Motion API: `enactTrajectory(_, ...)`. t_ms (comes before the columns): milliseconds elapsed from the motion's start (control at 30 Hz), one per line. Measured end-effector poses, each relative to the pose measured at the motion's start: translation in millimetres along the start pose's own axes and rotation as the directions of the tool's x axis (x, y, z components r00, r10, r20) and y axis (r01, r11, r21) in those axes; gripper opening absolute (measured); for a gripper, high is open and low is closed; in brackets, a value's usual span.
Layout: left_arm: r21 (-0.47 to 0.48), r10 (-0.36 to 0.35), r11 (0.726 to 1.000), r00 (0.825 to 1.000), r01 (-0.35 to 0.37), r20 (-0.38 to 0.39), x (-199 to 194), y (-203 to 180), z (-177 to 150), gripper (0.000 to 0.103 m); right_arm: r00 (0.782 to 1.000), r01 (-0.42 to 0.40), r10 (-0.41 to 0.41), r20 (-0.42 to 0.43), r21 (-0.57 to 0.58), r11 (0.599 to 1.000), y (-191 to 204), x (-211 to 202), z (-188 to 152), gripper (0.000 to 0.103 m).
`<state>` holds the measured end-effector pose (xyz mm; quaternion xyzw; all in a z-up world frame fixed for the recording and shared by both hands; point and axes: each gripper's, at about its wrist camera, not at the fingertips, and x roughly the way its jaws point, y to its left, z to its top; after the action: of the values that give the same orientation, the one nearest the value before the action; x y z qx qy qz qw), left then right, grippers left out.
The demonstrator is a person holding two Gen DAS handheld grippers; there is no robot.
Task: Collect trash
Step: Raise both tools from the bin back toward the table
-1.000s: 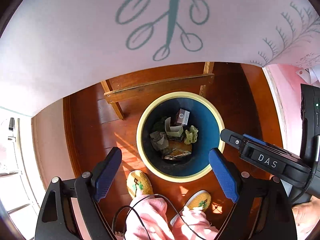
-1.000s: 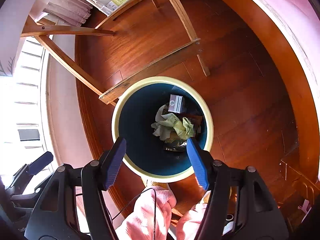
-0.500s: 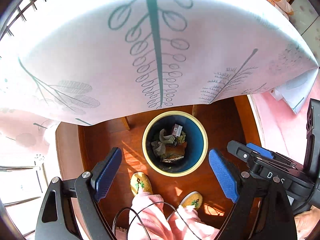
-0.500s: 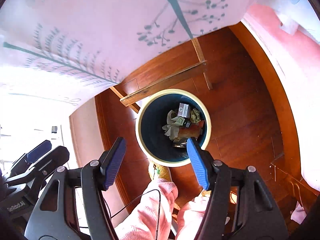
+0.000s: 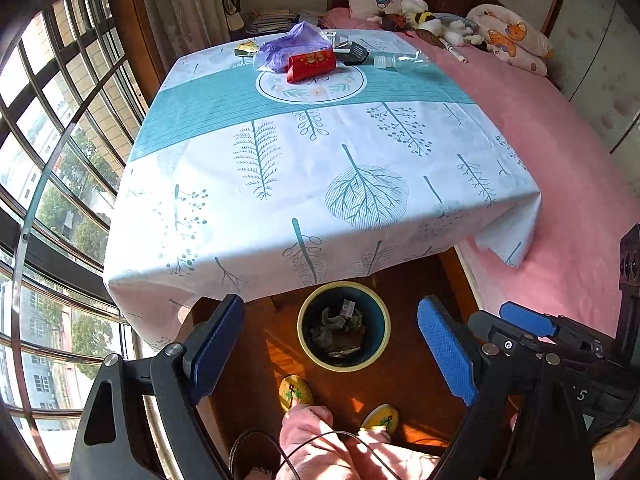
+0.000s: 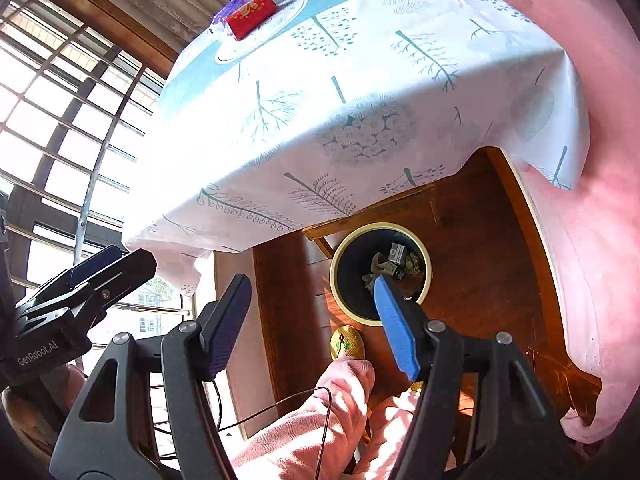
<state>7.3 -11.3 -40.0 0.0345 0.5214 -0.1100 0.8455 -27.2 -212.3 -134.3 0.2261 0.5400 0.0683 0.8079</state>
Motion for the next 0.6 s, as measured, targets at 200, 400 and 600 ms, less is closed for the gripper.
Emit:
enactTrajectory(200,-0.029,0.013,1.000,0.993,-0.010,0.117,-83,3,33,0.090,0.992,-0.045,0.053,0.110,-0.073,0.996,31,-81,23,0.061)
enactTrajectory(400,-0.059,0.011,0.998,0.985,-0.001,0.173,-136,14,66,0.085,0.976,-0.079,0.105,0.190,-0.139,0.987,57,-131,55,0.061)
enactTrajectory(600,-0.020,0.027,1.000,0.984,-0.024,0.178,-163,33,109,0.079,0.965,-0.073,0.117,0.235,-0.189,0.979,88,-149,88,0.061)
